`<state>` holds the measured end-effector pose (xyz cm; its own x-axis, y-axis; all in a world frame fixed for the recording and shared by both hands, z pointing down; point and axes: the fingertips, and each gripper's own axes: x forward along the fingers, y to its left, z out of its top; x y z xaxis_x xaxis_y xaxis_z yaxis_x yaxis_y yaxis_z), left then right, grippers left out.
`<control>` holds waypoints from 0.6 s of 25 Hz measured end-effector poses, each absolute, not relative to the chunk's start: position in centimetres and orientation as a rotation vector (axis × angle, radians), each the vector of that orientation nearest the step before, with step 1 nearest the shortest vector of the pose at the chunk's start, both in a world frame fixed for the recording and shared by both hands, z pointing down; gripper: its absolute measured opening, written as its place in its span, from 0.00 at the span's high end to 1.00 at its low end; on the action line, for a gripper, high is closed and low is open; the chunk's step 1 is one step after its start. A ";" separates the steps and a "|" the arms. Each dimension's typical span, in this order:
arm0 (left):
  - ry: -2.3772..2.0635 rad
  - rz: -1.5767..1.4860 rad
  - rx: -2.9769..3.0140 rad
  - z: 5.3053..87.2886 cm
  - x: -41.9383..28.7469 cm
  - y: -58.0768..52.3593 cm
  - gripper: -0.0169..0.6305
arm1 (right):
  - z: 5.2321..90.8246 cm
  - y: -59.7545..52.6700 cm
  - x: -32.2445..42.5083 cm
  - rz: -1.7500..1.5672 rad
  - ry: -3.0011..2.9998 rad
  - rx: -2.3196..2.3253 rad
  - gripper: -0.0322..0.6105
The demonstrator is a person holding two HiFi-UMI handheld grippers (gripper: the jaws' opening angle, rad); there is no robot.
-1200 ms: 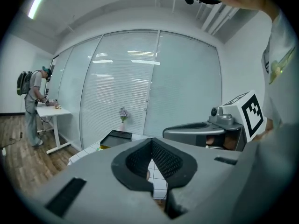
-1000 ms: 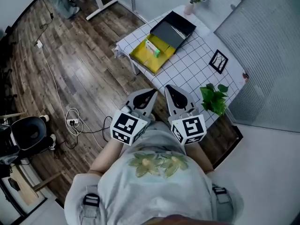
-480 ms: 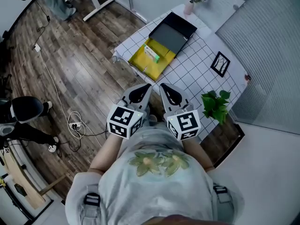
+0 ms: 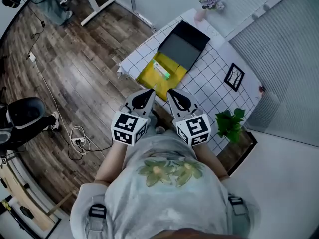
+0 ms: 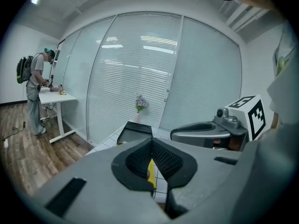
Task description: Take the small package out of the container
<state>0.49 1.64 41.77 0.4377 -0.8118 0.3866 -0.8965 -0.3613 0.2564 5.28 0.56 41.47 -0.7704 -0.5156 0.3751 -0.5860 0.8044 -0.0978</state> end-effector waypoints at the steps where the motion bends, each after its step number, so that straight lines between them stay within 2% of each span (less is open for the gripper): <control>1: -1.440 0.272 2.267 42.0 0.1 1.0 0.96 | 41.8 0.0 4.9 0.300 -2.648 0.831 0.94; 7: -1.419 0.275 2.283 42.5 -1.9 -3.2 0.96 | 43.5 -3.1 2.8 0.296 -2.583 0.827 0.93; 15: -1.338 0.321 2.302 44.3 -3.8 -6.4 0.96 | 46.0 -5.9 1.3 0.340 -2.513 0.834 0.88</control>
